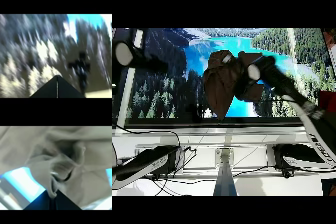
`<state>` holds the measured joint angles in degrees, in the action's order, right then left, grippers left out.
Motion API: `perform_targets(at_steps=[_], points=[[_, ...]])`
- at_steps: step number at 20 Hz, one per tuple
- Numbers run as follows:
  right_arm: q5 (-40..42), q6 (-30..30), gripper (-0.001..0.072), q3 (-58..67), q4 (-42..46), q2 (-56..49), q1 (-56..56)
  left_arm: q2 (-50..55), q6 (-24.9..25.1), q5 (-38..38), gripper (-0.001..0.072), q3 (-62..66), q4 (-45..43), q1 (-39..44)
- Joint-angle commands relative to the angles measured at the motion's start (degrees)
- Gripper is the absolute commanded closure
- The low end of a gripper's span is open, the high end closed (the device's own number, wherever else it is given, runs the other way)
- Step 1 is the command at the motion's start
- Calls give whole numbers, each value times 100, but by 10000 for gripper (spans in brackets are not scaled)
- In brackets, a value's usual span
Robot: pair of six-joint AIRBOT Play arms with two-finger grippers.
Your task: Fold the clothes and pants, and hang the long-sleeved shirts on hangers.
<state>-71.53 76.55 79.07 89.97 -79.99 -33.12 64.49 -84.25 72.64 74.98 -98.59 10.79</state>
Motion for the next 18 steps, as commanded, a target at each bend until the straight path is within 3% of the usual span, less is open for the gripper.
perform_targets(at_steps=[1, 2, 3, 4, 5, 11, 13, 14, 18], points=[[129, 142, 695, 522, 68, 413, 654, 20, 313, -186, 691, -1255, 1731, -387], [203, 142, 696, 533, 61, 505, 870, 26, 649, -291, 689, -1703, 2474, -435], [232, 142, 696, 533, 46, 575, 1086, 52, 964, -341, 552, -2063, 3058, -433], [214, 142, 696, 533, 17, 603, 1285, 118, 1316, -343, 221, -2391, 3611, -389], [190, 144, 696, 531, 4, 605, 1449, 216, 1480, -345, 77, -2625, 4002, -337], [186, 249, 695, 531, -15, 603, 1860, 1394, 1508, -658, 82, -2920, 4903, 236], [186, 249, 695, 531, -17, 603, 1862, 1700, 1974, -841, 92, -2918, 5530, 339], [188, 249, 695, 531, -17, 603, 1862, 1818, 2190, -933, 136, -2918, 5897, 369], [199, 247, 696, 531, -13, 603, 1862, 2153, 2302, -1386, 141, -2916, 6314, 514]])
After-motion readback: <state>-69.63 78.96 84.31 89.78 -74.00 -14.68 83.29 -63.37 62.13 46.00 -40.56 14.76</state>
